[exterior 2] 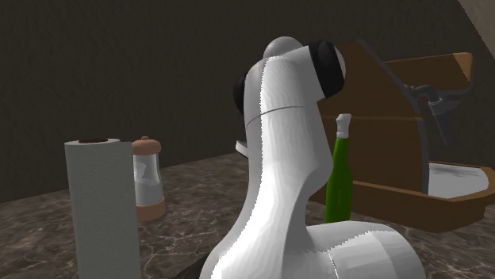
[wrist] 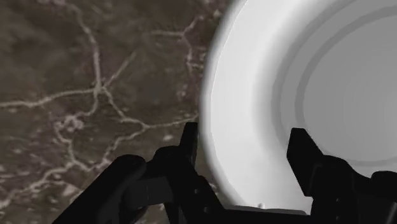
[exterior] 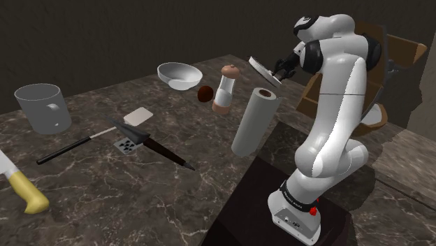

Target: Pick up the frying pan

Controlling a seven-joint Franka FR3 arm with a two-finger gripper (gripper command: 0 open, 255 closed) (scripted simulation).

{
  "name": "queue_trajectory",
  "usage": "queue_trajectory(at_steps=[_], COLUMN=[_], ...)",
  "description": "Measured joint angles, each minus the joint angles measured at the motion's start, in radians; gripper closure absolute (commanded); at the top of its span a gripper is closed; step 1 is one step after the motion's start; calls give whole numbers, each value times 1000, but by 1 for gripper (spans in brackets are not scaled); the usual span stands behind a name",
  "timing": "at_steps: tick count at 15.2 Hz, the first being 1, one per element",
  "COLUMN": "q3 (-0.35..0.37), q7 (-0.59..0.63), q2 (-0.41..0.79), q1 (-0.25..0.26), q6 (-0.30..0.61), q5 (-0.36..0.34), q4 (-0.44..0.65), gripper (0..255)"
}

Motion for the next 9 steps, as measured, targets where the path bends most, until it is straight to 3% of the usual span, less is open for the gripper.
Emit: queue_trajectory(at_steps=[3, 6, 9], q3=[-10, -5, 10], q7=[7, 3, 10], q2=[-8, -12, 25], q1=[2, 14, -21], q6=[45, 11, -59], q5=[-41, 9, 24], q4=[-19, -50, 18], gripper=[255, 255, 255])
